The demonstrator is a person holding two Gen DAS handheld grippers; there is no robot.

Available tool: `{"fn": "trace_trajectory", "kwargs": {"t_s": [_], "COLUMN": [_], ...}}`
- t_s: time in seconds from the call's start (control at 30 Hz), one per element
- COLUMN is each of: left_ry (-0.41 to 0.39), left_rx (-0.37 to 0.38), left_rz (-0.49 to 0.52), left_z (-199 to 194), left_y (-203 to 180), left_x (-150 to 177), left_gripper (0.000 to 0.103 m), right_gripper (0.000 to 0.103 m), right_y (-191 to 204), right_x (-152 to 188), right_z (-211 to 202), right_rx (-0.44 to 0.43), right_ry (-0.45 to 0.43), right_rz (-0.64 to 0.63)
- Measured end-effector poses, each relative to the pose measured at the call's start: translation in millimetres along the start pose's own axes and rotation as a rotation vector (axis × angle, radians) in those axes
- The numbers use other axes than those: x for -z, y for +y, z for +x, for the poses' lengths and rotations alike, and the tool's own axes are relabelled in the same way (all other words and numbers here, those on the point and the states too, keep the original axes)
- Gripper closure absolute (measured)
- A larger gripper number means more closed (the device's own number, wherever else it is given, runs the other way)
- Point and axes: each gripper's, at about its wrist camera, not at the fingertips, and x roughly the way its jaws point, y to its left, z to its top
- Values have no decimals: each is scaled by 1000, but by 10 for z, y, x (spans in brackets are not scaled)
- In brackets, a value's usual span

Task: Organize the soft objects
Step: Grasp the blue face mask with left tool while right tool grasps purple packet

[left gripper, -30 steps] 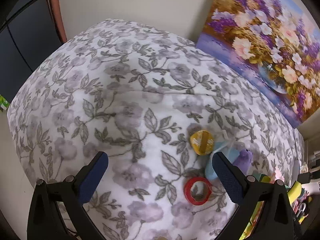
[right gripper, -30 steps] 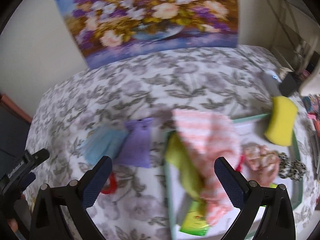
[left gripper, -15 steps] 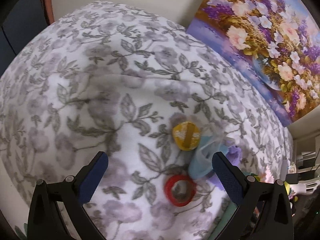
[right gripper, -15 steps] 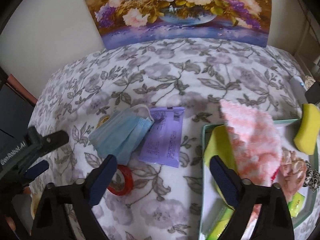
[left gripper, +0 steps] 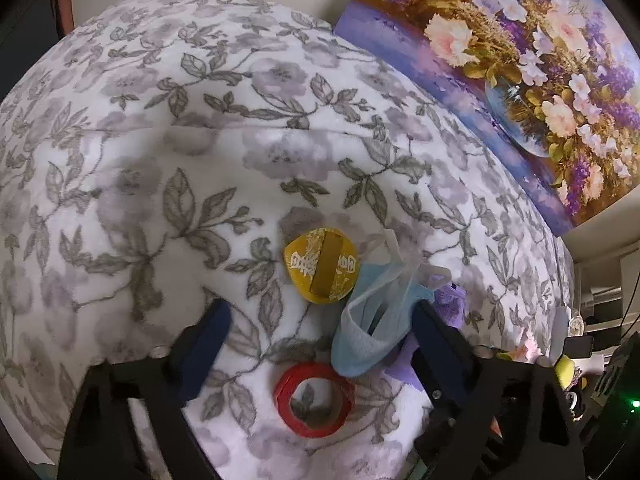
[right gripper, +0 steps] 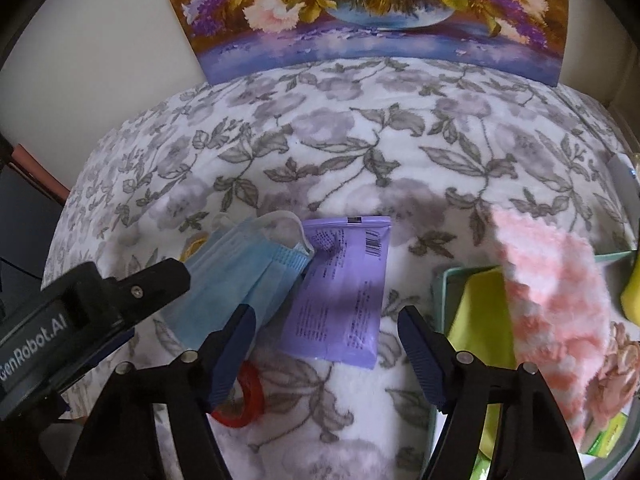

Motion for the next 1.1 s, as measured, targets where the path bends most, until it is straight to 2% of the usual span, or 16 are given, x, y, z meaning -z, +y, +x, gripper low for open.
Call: {"fn": "trace_trajectory", "kwargs": {"t_s": [0.1,0.27,0.3,0.37,0.4,0.6,0.67,0.73,1.1], "left_ry": [18,57,64,72,73,71,64,53,8], "left_rx": [6,30,32,37,39,54,56,55,20], "left_rz": [-8,-26,-22,-18,-17,-16,-25,-29,-38], "left_z": [97,228,249,274,282,262,237,198,-87], "left_y": [1,12,2,-15,-23,-15,10,31,28], "left_x": [-17,-6,1,16,21,19,9,-6,-16], "left_gripper": [30,60,63,76,78,82,83,83,83], "right_gripper": [26,28,28,28,28,30,38,40,46], "right_y": [-9,-16,-17,-24,-31,-38,-31,-31,-75], "right_x": [-10,-13,-11,-8,-7,-8,-3,-2,9], "right_z": [109,250,277,306,318,342,347,343,263], "right_rx": [0,7,8,11,12,20,37,48,14], "right_ry": [11,27,32,36,38,39,40,39,51], "right_rz": [1,-1,-3,-1,1,-3,-12,-14,9]}}
